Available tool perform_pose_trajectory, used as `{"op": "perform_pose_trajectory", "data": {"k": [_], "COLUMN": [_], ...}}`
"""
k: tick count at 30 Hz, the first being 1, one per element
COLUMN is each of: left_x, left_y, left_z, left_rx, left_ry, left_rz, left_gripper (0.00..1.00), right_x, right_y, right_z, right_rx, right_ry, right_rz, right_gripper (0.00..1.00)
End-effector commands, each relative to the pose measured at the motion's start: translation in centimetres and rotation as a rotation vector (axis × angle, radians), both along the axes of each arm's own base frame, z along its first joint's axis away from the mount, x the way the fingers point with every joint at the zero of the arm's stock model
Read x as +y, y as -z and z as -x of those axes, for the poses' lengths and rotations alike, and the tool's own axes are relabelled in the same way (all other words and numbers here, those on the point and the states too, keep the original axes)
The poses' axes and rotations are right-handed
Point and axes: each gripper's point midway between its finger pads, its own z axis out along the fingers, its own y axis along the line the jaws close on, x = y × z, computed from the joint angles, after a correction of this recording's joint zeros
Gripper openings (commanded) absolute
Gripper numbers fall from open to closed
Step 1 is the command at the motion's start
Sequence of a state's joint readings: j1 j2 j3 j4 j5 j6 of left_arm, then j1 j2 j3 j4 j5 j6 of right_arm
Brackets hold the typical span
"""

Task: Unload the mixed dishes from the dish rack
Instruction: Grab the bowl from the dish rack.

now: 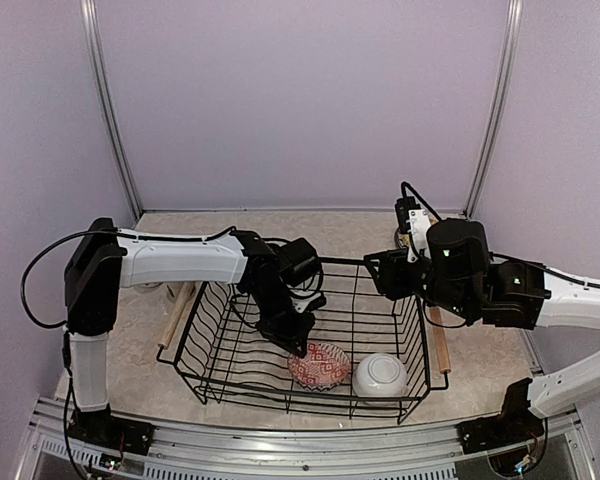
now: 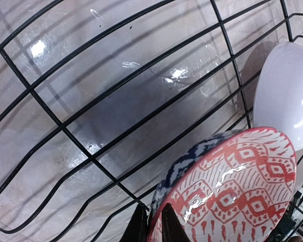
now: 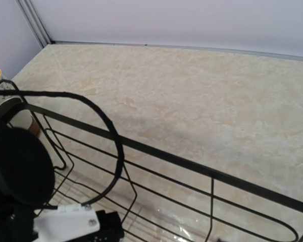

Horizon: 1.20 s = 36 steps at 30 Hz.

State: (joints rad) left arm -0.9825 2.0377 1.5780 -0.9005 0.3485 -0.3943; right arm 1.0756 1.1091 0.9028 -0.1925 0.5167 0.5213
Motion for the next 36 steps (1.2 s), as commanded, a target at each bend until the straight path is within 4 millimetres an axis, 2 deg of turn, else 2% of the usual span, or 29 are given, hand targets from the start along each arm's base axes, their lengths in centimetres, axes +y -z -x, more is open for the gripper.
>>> {"op": "perform_pose_trajectory", "data": {"k": [1, 5, 12, 16, 22, 26, 29, 30, 33, 34, 36], "left_x": [-0.7, -1.0, -0.8, 0.2, 1.9, 3.8, 5.8, 6.8, 9.9, 11.3, 14.4], "left_y": [-1.5, -2.4, -3.9, -6.0, -10.3, -13.8, -17.4, -18.9, -21.7, -23.1, -24.5], "left_z": [-0.5, -0.6, -1.1, -2.6, -4.8, -6.5, -8.0, -8.4, -10.2, -10.6, -11.9], "left_rx": [-0.041, -0.05, -0.095, -0.181, -0.303, -0.412, -0.502, -0.536, -0.634, -0.673, -0.725], "left_ry": [0.016, 0.02, 0.007, -0.032, -0.093, -0.15, -0.212, -0.237, -0.332, -0.371, -0.462], "left_rz": [0.035, 0.062, 0.074, 0.074, 0.115, 0.144, 0.183, 0.204, 0.212, 0.225, 0.225], "left_gripper": [0.05, 0.0, 0.0, 0.0, 0.0, 0.0, 0.0, 0.0, 0.0, 0.0, 0.0], "right_x": [-0.3, -0.4, -1.0, -1.9, -3.5, -4.1, -4.4, -4.4, -4.4, -4.3, -4.2], "right_y": [-0.7, -0.9, -1.2, -1.8, -2.9, -3.2, -3.3, -3.2, -3.2, -3.1, -3.1], "right_z": [-0.4, -0.4, -0.5, -0.4, -0.4, -0.4, -0.4, -0.4, -0.4, -0.5, -0.5], "right_rx": [-0.002, -0.005, -0.012, -0.029, -0.06, -0.071, -0.074, -0.074, -0.075, -0.073, -0.073], "right_ry": [0.018, 0.021, 0.041, 0.067, 0.117, 0.139, 0.148, 0.149, 0.151, 0.149, 0.147], "right_rz": [0.008, 0.011, 0.008, -0.008, -0.035, -0.035, -0.038, -0.038, -0.037, -0.037, -0.033], "right_gripper": [0.51, 0.51, 0.51, 0.52, 0.67, 0.77, 0.83, 0.85, 0.89, 0.9, 0.92]}}
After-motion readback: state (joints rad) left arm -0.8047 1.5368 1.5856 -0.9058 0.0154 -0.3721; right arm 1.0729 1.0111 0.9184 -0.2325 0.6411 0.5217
